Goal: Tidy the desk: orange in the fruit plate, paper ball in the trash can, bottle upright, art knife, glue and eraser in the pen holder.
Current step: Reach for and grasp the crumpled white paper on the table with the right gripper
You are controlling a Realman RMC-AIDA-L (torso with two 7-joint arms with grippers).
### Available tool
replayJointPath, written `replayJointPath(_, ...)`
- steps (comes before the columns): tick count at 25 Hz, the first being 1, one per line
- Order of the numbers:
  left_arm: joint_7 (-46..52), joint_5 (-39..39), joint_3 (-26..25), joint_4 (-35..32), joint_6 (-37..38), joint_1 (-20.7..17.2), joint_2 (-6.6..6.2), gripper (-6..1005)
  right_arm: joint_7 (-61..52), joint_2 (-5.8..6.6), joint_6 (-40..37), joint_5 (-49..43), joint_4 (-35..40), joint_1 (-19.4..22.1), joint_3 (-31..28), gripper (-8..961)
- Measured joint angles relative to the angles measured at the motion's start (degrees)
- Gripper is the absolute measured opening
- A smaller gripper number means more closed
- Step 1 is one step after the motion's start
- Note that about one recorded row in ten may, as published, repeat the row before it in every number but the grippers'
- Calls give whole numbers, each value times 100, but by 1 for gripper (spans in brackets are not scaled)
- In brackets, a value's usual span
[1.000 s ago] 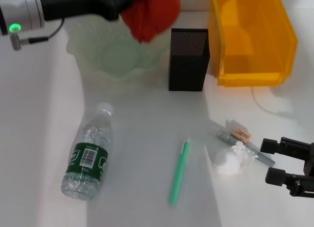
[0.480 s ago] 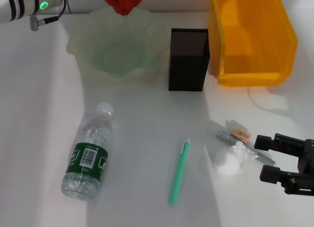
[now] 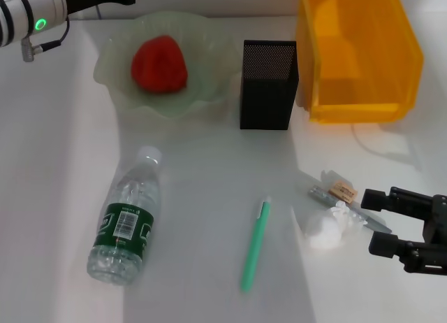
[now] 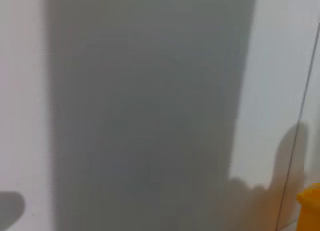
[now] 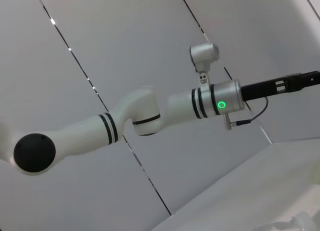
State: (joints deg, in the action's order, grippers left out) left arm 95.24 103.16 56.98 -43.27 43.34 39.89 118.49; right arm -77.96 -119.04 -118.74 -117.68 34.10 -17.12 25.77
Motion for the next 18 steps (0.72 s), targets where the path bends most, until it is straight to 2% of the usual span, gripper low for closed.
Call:
replayJointPath(1, 2, -96, -4, -124, 183, -104, -2, 437, 0, -2, -1, 0, 0, -4, -13, 784)
replayJointPath(2, -4, -355, -9, -397, 636, -347, -6, 478, 0, -4, -2, 0, 0, -6, -22, 784)
replayJointPath(5, -64, -871, -18, -841, 1691, -771, -60, 601, -2, -5, -4, 1, 0, -7, -115, 783)
replayJointPath(7, -83, -1085, -33, -1115, 2641, -1055, -160, 639, -2, 7, -5, 2, 0, -4, -311, 783)
replayJointPath(9, -12, -1147, -46, -1296, 3644, -1275, -358, 676, -65, 35, -9, 8, 17, -5, -619, 782)
replayJointPath(10, -12, -1147, -46, -1296, 3644, -1275, -358, 695, -255, 79, -20, 16, 84, -23, -881, 782)
replayJointPath(11, -12, -1147, -46, -1296, 3644, -1275, -358, 714, -255, 79, -20, 16, 84, -23, -881, 782)
replayJointPath(12, 164, -1030, -65, -1298, 4882, -1357, -667, 733, -623, 154, -77, 79, 307, -71, -1117, 781)
replayJointPath(13, 164, -1030, -65, -1298, 4882, -1357, -667, 752, -623, 154, -77, 79, 307, -71, -1117, 781)
replayJointPath(14, 189, -958, -95, -1294, 5289, -1379, -733, 771, -907, 180, -130, 176, 558, -102, -1200, 781)
replayJointPath(15, 202, -856, -156, -1312, 5662, -1410, -764, 789, -1483, 200, -235, 425, 1145, -167, -1251, 781)
replayJointPath(16, 202, -856, -156, -1312, 5662, -1410, -764, 808, -1483, 200, -235, 425, 1145, -167, -1251, 780)
replayJointPath(17, 202, -856, -156, -1312, 5662, -1410, -764, 827, -1851, 202, -312, 551, 1560, -216, -1239, 780)
replayJointPath(18, 206, -618, -295, -1388, 6146, -1481, -758, 846, -2200, 202, -382, 650, 1968, -280, -1210, 780)
